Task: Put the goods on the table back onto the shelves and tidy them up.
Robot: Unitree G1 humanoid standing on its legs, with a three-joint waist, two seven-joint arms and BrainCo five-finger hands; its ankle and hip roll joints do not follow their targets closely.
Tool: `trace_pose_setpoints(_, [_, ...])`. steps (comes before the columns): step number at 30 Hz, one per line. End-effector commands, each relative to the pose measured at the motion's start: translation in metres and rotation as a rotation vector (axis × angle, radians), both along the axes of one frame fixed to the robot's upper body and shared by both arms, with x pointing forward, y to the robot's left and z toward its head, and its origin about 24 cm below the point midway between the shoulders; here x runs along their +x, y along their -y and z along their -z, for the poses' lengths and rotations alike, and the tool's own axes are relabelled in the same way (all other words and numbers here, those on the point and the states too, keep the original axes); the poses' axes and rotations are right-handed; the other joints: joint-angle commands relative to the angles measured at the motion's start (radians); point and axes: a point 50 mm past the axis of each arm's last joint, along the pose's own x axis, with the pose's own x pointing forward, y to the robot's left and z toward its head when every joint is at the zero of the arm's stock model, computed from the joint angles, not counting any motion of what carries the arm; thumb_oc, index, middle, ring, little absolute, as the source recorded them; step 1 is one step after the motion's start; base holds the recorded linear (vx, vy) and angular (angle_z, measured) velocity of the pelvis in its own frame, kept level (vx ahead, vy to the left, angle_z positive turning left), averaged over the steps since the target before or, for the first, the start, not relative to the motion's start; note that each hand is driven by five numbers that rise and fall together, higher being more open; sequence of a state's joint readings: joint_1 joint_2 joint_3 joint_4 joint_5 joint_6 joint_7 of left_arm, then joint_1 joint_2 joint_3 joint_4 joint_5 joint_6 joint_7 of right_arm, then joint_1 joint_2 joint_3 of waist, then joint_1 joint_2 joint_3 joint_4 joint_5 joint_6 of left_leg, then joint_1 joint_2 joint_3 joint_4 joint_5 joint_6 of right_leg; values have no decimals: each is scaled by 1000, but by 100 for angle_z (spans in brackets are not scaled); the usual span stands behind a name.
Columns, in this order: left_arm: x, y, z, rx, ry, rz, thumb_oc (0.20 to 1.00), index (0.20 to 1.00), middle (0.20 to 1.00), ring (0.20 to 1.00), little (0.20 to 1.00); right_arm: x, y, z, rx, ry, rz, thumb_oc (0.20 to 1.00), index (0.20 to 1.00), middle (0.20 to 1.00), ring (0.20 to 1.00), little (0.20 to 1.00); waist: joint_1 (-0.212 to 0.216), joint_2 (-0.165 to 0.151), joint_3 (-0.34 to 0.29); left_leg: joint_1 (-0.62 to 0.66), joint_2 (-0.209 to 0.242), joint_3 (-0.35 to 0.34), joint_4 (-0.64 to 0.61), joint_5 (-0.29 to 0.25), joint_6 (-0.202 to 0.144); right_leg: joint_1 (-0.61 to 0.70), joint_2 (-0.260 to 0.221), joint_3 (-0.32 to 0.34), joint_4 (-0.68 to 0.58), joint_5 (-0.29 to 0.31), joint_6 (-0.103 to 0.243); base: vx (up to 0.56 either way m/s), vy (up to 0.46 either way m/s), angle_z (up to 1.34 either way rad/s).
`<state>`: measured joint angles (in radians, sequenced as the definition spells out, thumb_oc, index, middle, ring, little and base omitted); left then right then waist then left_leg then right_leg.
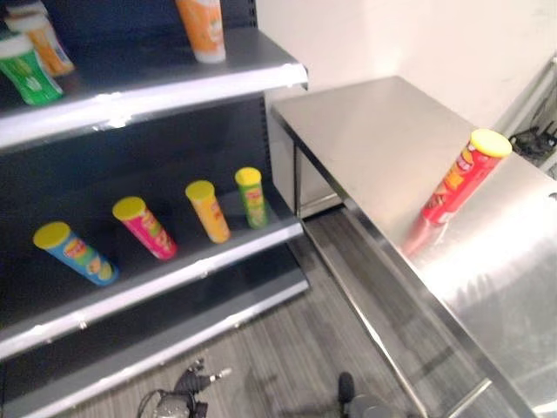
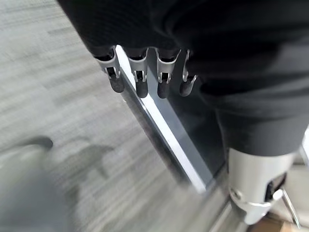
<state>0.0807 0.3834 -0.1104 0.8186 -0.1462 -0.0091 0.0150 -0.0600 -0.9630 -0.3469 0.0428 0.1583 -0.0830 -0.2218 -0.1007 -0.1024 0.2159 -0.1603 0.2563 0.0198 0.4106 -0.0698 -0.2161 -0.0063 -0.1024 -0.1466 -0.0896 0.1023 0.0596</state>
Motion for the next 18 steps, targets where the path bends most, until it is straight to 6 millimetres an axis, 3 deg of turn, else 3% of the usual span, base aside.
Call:
trace_pose_setpoints(1, [2,1,-1,-1,17,19,1000,1000,1000,1000,1000,-2,-3,-38,-50,164,-32,1000,1000,1000,1000,1000,38,22,13,73,-62,1,-253,13,73,91,-26,-23,11,-142,113,116,207,0])
trace_pose_setpoints(4, [-2,5,3,-5,0,28,1000,1000,1000,1000,1000,-3,1,-34,-45,141,-10,1000,1000,1000,1000,1000,37,43,-5,110,-80,-10,-390,47,75,78,-49,-13,34,-142,127,99,246,-37])
trace_pose_setpoints(6, [-9,1,6,10,-30,14,1000,1000,1000,1000,1000,1,1,-28,-33,118,-13,1000,1000,1000,1000,1000,33,56,-34,173,-124,49,-452,38,100,61,-93,-2,41,-124,150,115,354,-42])
trace_pose_setpoints(9, [-15,-6,7,22,-45,-27,1000,1000,1000,1000,1000,3,-4,-25,-12,112,-47,1000,1000,1000,1000,1000,38,53,-43,202,-143,81,-477,35,115,56,-116,6,46,-111,165,53,171,-48])
trace_pose_setpoints(18, [-25,-8,12,26,-76,-55,1000,1000,1000,1000,1000,12,-8,-19,25,87,-82,1000,1000,1000,1000,1000,55,41,-51,221,-156,88,-478,24,126,72,-139,-17,47,-106,175,18,27,-2])
